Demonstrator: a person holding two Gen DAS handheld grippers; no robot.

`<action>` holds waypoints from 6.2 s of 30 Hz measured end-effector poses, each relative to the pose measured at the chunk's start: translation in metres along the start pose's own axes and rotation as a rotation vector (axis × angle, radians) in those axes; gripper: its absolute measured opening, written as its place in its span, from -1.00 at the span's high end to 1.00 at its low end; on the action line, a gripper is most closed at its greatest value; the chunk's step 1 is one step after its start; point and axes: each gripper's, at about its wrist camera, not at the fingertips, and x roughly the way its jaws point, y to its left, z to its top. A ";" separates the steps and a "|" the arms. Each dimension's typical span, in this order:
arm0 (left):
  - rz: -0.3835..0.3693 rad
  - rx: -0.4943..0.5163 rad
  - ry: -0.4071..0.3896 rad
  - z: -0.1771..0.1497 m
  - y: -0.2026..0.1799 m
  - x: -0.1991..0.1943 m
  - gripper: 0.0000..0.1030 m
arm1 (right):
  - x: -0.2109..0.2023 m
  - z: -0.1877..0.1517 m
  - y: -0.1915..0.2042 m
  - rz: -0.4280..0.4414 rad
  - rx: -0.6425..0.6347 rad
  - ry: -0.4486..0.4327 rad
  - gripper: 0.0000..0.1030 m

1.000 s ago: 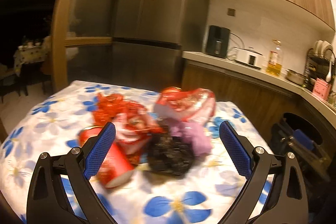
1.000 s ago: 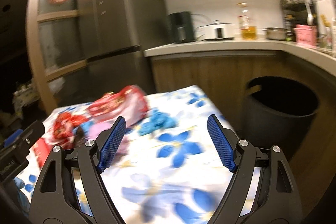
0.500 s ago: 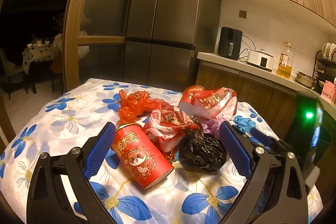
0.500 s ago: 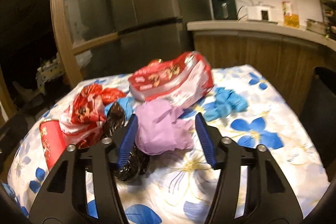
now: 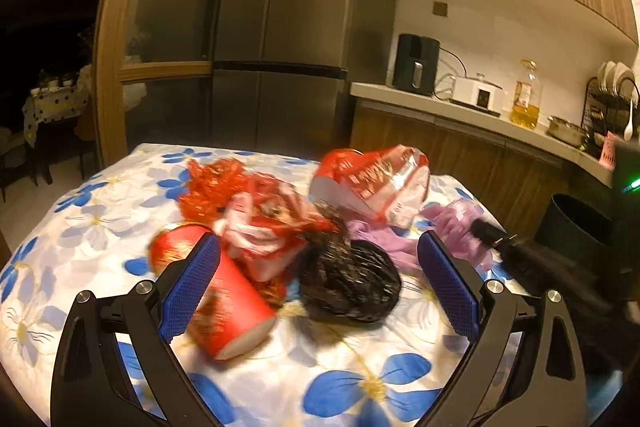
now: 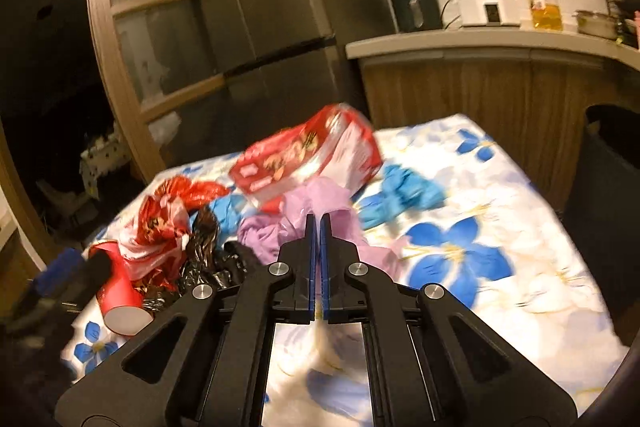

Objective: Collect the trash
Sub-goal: 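Grasp the second black bag with the left gripper while the right gripper grasps the purple glove, then carry the black bag and purple glove with both grippers over the bin, then open both grippers to drop the black bag and purple glove into the bin, then move both open grippers back toward the remaining trash on the table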

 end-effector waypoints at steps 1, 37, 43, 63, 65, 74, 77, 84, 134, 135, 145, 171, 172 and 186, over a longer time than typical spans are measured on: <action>-0.003 0.008 0.008 -0.002 -0.006 0.004 -0.84 | -0.011 0.001 -0.003 -0.004 0.004 -0.020 0.96; 0.060 0.030 0.104 -0.012 -0.042 0.023 1.00 | -0.101 0.014 -0.034 -0.037 0.044 -0.162 0.96; -0.009 0.043 0.008 -0.007 -0.048 -0.013 1.00 | -0.112 0.013 -0.039 -0.047 0.049 -0.177 0.96; 0.059 0.011 0.226 -0.026 -0.046 0.074 0.30 | -0.133 0.009 -0.059 -0.066 0.104 -0.194 0.96; 0.044 0.005 0.224 -0.026 -0.045 0.072 0.59 | -0.133 0.009 -0.059 -0.066 0.100 -0.194 0.96; -0.059 0.011 0.111 -0.018 -0.052 0.017 0.80 | -0.134 0.007 -0.059 -0.069 0.094 -0.193 0.96; -0.109 0.035 0.068 -0.008 -0.065 -0.002 0.80 | -0.135 0.006 -0.059 -0.075 0.090 -0.195 0.96; -0.253 0.071 -0.013 0.025 -0.112 -0.015 0.80 | -0.148 0.011 -0.068 -0.122 0.070 -0.226 0.96; -0.733 0.329 0.082 0.046 -0.361 0.074 0.60 | -0.162 0.092 -0.244 -0.422 0.125 -0.299 0.76; -0.731 0.329 0.084 0.046 -0.361 0.076 0.53 | -0.162 0.092 -0.245 -0.424 0.127 -0.296 0.70; -0.610 0.288 0.060 0.044 -0.335 0.079 -0.48 | -0.168 0.086 -0.249 -0.472 0.156 -0.295 -0.01; -0.312 0.202 0.002 0.040 -0.231 0.018 -0.85 | -0.192 0.049 -0.171 -0.534 0.111 -0.278 -0.52; -0.302 0.193 0.002 0.039 -0.224 0.016 -0.85 | -0.192 0.047 -0.167 -0.529 0.109 -0.278 -0.52; -0.060 0.110 0.001 0.027 -0.115 0.009 -0.85 | -0.170 0.022 -0.103 -0.426 0.096 -0.232 -0.52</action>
